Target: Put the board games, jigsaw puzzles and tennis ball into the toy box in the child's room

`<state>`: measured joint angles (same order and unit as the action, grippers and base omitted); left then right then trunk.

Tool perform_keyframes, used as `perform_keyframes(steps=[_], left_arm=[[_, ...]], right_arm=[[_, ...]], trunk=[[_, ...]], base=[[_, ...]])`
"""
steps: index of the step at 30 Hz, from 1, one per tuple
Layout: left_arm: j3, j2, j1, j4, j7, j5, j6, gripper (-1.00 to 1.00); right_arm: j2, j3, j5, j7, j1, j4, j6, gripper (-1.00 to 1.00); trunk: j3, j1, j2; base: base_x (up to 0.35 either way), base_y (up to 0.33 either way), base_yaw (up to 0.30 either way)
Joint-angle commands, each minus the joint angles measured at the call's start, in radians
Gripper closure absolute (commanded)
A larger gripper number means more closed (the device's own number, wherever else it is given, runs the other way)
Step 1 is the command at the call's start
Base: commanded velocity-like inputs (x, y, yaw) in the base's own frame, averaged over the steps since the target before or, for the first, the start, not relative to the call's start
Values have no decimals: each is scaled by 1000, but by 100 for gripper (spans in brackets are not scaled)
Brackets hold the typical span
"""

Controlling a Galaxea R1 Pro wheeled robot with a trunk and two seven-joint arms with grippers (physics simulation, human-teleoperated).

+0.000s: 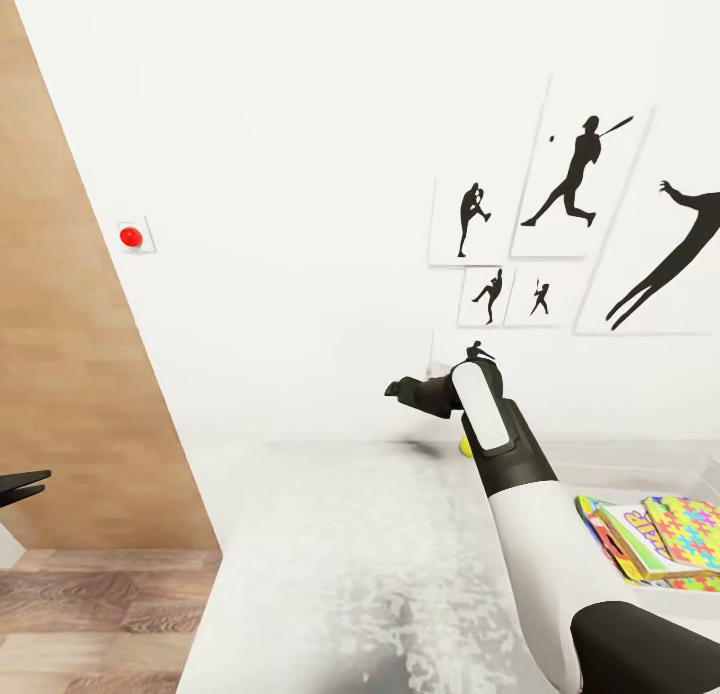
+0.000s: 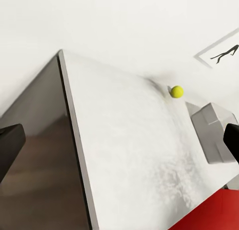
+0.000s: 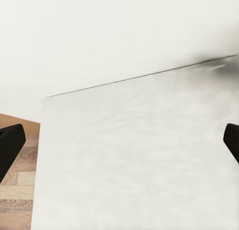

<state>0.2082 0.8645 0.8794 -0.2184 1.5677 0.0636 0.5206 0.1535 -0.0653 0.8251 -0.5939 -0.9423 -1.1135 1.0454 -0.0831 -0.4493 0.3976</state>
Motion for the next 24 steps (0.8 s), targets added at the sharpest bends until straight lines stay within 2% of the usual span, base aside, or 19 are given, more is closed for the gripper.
perform_keyframes(steps=[1, 24], left_arm=[[-5, 1, 1, 1, 3, 5, 10, -100], [-4, 1, 1, 1, 3, 5, 10, -100]], right_arm=[[0, -1, 9, -10, -1, -1, 2, -100], [-5, 3, 10, -9, -1, -16, 2, -100]], trunk=[[-2, -1, 2], [-2, -1, 2]], base=[[1, 0, 0], [0, 0, 0]])
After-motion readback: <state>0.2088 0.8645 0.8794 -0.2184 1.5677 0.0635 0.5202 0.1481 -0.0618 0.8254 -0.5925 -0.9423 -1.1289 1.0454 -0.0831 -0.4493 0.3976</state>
